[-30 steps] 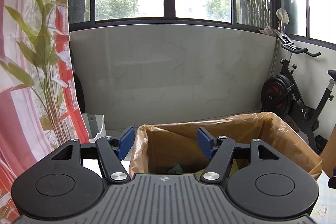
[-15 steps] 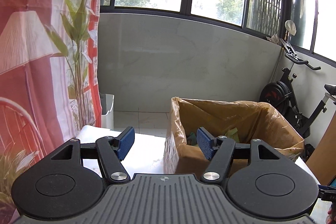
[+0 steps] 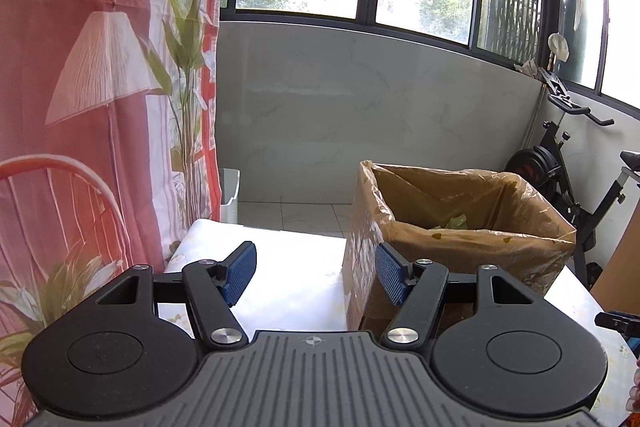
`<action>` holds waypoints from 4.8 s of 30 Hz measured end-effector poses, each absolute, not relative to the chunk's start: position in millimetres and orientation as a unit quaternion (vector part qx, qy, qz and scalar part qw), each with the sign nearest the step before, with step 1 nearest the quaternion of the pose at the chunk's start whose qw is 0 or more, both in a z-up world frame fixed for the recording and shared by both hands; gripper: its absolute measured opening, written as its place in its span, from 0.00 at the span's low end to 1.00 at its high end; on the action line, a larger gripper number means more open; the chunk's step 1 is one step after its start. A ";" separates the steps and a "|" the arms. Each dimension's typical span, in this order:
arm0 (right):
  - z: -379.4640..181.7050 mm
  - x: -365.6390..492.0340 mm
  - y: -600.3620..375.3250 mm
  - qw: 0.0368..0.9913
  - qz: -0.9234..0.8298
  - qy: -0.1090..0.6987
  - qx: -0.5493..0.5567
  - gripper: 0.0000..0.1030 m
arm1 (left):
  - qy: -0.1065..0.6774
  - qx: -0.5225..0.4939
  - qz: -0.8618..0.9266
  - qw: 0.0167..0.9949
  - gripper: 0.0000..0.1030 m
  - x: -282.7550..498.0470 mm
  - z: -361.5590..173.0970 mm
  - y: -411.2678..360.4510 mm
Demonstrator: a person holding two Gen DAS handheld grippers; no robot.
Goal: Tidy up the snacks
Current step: 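Withdraw both tools from the box back toward the snack pile, then grasp the yellow chip bag with the left tool while the right grasps green corn-chips bag, then lift the yellow bag with the left tool while the right carries the corn-chips bag to the box, then open the left tool over the box while the right drops the corn-chips bag in, then move both tools back to the remaining snacks in front of the box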
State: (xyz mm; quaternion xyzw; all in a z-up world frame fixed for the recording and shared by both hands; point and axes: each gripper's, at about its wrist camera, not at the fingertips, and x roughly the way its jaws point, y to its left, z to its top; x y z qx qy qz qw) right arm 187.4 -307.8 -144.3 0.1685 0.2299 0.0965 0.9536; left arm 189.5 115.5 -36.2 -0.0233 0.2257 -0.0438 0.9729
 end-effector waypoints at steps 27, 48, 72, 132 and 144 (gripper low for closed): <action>-190.0 200.2 -146.1 0.885 0.251 0.366 0.143 0.86 | 0.317 -0.006 -0.146 0.937 0.68 166.6 -149.8 63.9; -197.8 180.7 -191.5 0.893 0.221 0.343 0.191 0.66 | 0.337 0.038 -0.161 0.927 0.71 192.5 -193.3 31.8; -59.3 159.2 -260.4 0.968 0.165 0.145 0.119 0.66 | 0.167 0.016 -0.154 0.974 0.69 182.4 -31.0 37.8; -76.3 258.4 -185.7 0.964 0.191 0.179 0.048 0.84 | 0.224 -0.041 -0.110 0.967 0.85 255.9 -51.6 44.3; -156.4 237.0 -118.1 0.947 0.235 0.216 -0.044 0.88 | 0.270 -0.077 -0.060 0.958 0.85 217.3 -111.7 76.0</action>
